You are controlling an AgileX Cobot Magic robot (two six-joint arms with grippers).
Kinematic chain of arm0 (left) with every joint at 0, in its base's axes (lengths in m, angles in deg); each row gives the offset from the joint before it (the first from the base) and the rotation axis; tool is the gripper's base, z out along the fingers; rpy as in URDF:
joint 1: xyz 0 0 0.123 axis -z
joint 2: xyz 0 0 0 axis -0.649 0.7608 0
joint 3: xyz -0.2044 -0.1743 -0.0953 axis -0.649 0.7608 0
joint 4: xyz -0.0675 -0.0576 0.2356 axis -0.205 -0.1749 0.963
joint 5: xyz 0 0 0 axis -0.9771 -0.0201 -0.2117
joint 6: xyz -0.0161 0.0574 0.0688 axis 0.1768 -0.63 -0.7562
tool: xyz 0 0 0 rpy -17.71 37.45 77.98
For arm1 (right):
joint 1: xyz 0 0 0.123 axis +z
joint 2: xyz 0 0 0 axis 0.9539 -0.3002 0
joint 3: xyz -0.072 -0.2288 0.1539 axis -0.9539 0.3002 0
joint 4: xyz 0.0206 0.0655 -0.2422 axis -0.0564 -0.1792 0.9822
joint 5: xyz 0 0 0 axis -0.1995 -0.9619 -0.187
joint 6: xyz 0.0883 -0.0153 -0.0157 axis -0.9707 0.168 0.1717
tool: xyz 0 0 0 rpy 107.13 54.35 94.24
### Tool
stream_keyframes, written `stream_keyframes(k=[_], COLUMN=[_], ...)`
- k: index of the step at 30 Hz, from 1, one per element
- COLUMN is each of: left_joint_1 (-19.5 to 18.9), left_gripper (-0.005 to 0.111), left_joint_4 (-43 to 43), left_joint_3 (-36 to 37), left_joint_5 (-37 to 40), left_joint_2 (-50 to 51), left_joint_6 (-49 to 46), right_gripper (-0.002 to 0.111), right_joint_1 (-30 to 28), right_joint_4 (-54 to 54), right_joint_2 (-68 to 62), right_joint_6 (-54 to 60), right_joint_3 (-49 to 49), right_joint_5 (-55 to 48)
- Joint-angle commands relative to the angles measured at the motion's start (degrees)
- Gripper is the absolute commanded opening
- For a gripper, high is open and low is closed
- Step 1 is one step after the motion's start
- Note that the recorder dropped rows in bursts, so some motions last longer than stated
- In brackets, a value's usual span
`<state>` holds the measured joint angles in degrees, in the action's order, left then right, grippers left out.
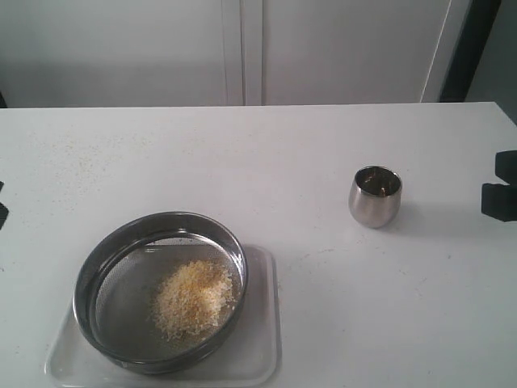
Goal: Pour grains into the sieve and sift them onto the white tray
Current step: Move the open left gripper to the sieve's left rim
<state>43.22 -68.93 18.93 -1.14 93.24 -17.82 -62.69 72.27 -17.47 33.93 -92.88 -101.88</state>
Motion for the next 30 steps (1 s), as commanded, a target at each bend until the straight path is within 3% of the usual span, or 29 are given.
stream_keyframes(k=[1, 5, 8, 13, 18, 25, 30], left_joint_1=[2.6, 2.7, 2.7, 2.7, 2.8, 8.7, 10.2], left_gripper=[0.021, 0.058, 0.076, 0.076, 0.066, 0.064, 0.064], left_joint_4=[-1.3, -4.3, -7.0, -9.4, -9.3, -0.7, 1.9], left_joint_3=[-0.5, -1.1, -1.1, -1.1, -1.1, -1.1, -1.1], left_joint_5=[0.3, 0.7, -1.1, -3.8, -4.9, -9.6, -12.0], left_joint_2=[4.6, 9.2, 11.7, 15.0, 17.5, 20.8, 23.3], left_joint_6=[-0.2, -0.3, -3.8, -7.6, -7.4, -1.6, 2.7], right_gripper=[0.000, 0.000, 0.000, 0.000, 0.000, 0.000, 0.000], right_joint_1=[-0.1, -0.1, -0.1, -0.1, -0.1, -0.1, -0.1], right_joint_4=[-1.1, -1.5, -1.6, -2.1, -2.5, -2.5, -2.5], right_joint_2=[0.3, 0.3, 0.3, 0.3, 0.3, 0.3, 0.3], right_joint_6=[-0.2, -0.2, -0.2, -0.1, -0.1, -0.1, -0.1], right_joint_3=[0.4, 0.4, 0.4, 0.4, 0.4, 0.4, 0.4], right_joint_5=[0.1, 0.3, 0.4, 0.4, 0.4, 0.4, 0.3])
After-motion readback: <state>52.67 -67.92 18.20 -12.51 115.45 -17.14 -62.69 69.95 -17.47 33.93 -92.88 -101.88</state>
